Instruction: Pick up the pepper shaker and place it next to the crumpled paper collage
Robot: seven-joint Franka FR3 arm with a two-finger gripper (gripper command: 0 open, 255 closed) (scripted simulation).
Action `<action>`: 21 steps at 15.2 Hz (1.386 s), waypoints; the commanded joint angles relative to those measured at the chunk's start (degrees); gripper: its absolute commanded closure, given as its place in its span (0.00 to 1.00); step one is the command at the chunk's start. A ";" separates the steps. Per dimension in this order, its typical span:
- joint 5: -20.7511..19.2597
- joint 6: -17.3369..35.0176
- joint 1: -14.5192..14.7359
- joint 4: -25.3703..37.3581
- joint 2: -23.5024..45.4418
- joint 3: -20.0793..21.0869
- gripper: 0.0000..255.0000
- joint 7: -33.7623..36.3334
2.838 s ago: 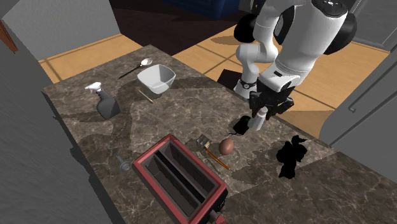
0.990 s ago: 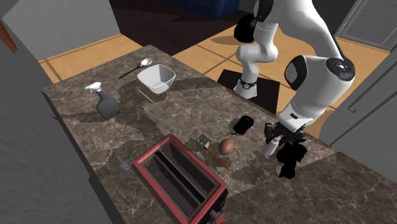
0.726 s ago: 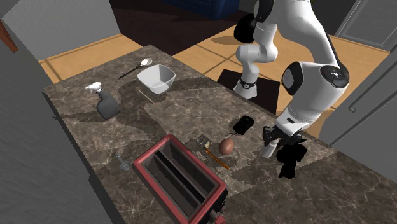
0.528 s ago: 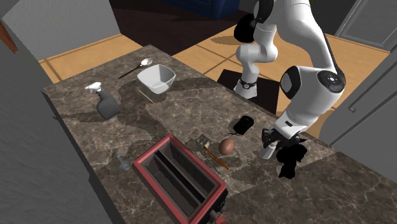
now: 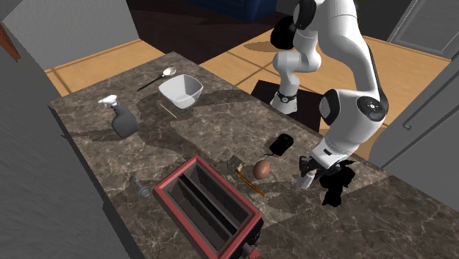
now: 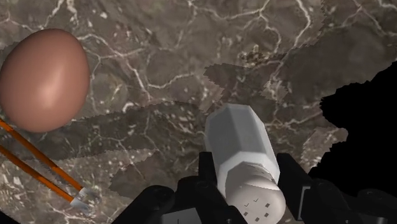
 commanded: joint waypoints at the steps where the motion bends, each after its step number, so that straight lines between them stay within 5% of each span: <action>1: -0.11 1.38 -0.02 -0.72 0.63 -0.04 1.00 0.14; 11: -0.21 2.64 -0.02 -1.35 1.27 -0.07 1.00 0.30; 12: -0.21 2.64 -0.02 -1.34 1.27 -0.07 0.00 0.30; 17: -0.21 2.64 -0.02 -1.34 1.27 -0.07 0.00 0.30; 21: 0.22 -3.75 0.30 2.13 -1.63 0.23 0.00 0.03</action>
